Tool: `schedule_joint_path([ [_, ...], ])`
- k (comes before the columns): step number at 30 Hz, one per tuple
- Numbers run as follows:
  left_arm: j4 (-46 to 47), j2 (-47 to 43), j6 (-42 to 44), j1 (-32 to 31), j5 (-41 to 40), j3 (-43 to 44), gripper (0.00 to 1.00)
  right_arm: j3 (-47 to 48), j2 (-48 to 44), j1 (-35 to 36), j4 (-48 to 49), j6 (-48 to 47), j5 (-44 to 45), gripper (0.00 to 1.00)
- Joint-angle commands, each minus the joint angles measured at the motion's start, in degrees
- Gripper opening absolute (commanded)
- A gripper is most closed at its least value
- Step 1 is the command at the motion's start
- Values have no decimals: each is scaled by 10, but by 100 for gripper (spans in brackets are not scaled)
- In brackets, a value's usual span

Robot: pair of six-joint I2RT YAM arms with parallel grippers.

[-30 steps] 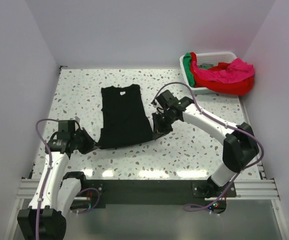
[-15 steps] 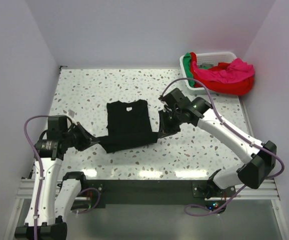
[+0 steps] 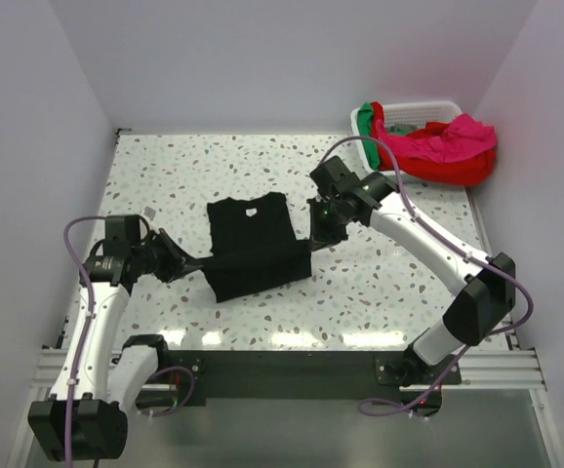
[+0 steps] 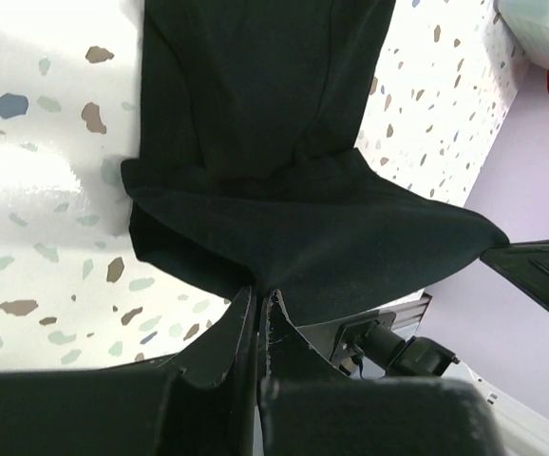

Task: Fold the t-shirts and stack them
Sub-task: Fold the tshirt

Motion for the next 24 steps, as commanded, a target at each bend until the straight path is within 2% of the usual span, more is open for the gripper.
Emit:
schedule_joint_path([
  [1, 63, 15, -2, 3, 14, -11, 0, 37, 16, -13, -6, 0, 33, 0],
  [12, 153, 130, 3, 4, 15, 1, 0, 133, 113, -38, 10, -14, 37, 0],
  [24, 227, 280, 16, 18, 2, 69, 0, 323, 277, -75, 2, -34, 29, 0],
])
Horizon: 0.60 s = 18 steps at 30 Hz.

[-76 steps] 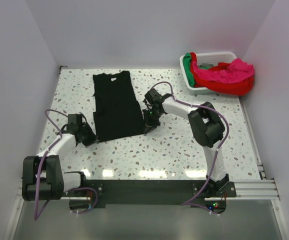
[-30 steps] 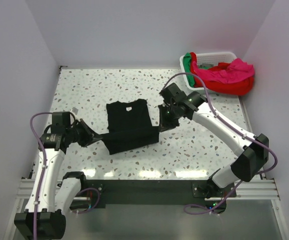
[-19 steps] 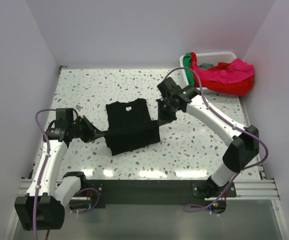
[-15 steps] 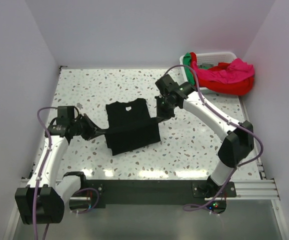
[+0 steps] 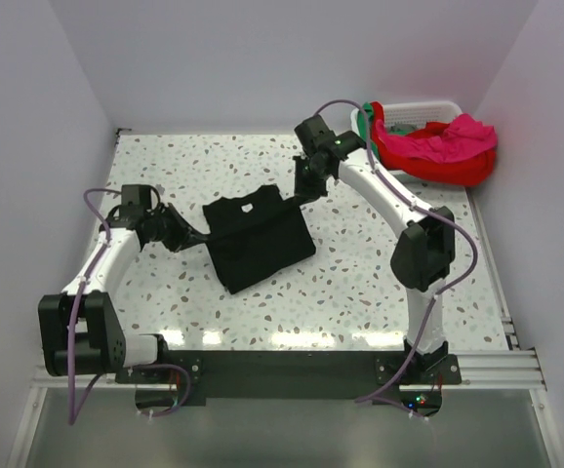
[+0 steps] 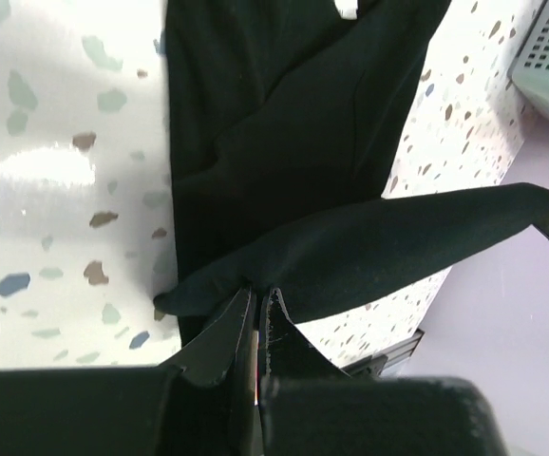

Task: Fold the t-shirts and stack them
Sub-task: Fold the tshirt

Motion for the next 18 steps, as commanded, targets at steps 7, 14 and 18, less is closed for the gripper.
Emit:
schedule_joint_path([
  [7, 91, 99, 9, 26, 5, 71, 0, 149, 101, -23, 7, -14, -6, 0],
  [14, 128, 160, -1, 41, 16, 107, 0, 165, 129, -30, 48, -13, -3, 0],
  [18, 155, 192, -10, 43, 31, 119, 0, 169, 139, -30, 70, -13, 4, 0],
])
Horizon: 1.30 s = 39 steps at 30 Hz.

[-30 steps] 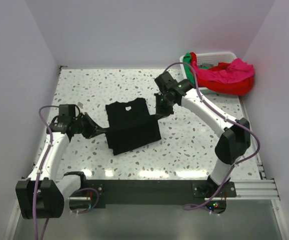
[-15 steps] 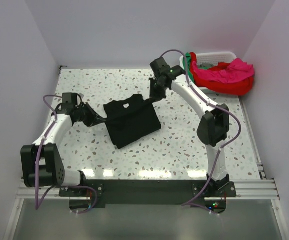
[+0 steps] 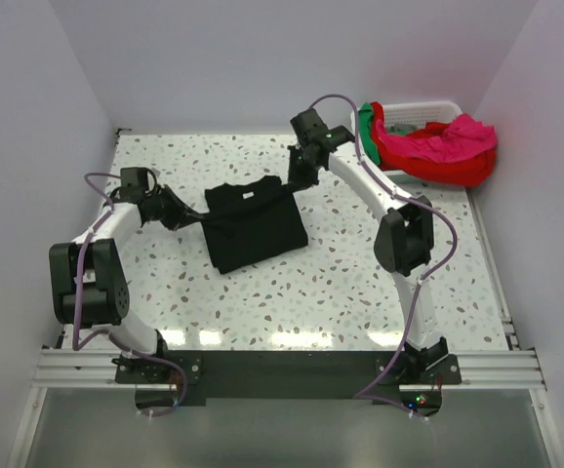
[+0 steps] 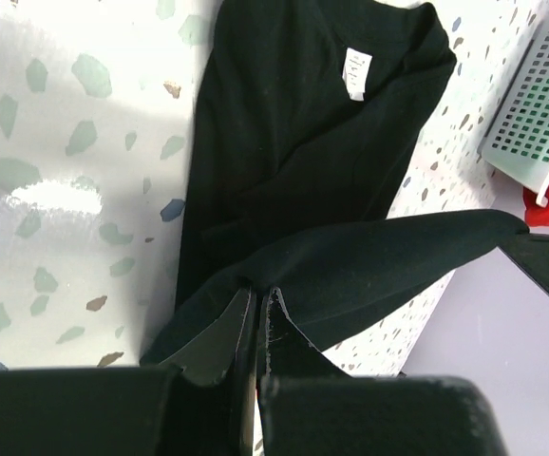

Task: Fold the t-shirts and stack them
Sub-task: Fold the tshirt

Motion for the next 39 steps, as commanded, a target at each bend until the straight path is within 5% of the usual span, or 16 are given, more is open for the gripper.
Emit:
schedule_joint_path([
  [1, 50, 22, -9, 8, 20, 38, 0, 41, 6, -6, 39, -7, 10, 0],
  [14, 58, 8, -6, 8, 68, 53, 0, 8, -28, -7, 32, -24, -19, 0],
  [26, -83, -143, 56, 1, 68, -57, 0, -251, -227, -1, -22, -67, -73, 0],
  [39, -279, -346, 102, -1, 46, -202, 0, -508, -398, 79, -40, -6, -58, 0],
])
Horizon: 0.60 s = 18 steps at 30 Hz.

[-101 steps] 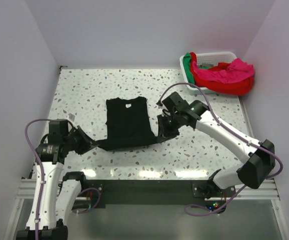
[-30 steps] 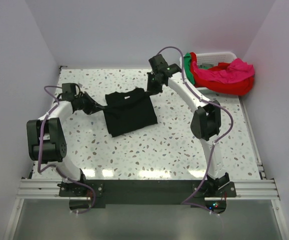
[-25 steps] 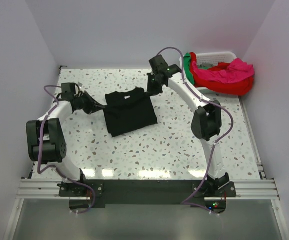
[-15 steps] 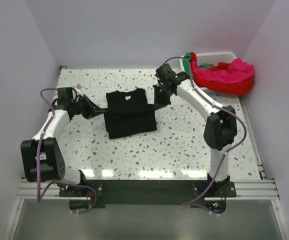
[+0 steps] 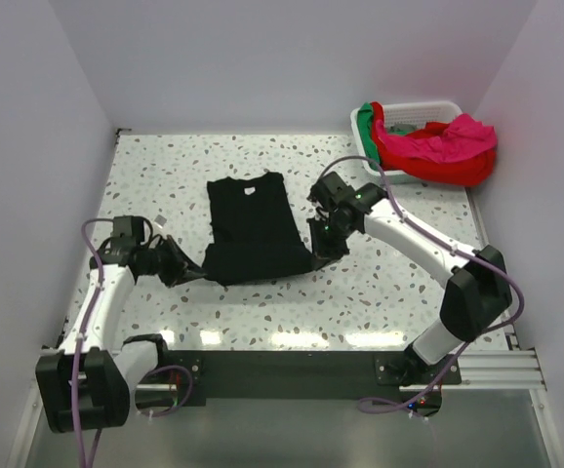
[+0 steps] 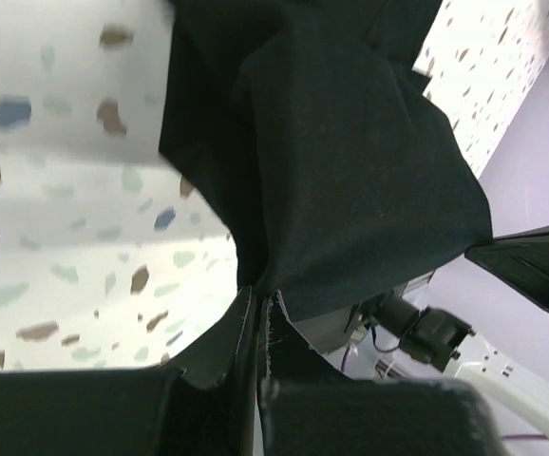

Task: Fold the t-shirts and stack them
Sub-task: Fold the tshirt

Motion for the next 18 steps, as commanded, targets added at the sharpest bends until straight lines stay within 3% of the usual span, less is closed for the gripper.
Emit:
schedule_joint_path([
  [1, -75, -50, 27, 3, -6, -34, 0, -56, -64, 18, -24, 31, 25, 0],
  [8, -177, -164, 42, 2, -4, -102, 0, -158, -135, 37, -20, 73, 31, 0],
  [14, -240, -231, 39, 1, -9, -103, 0, -230, -168, 51, -7, 92, 20, 0],
  [18, -310, -263, 60, 1, -26, -98, 16, -266, -188, 62, -7, 103, 24, 0],
])
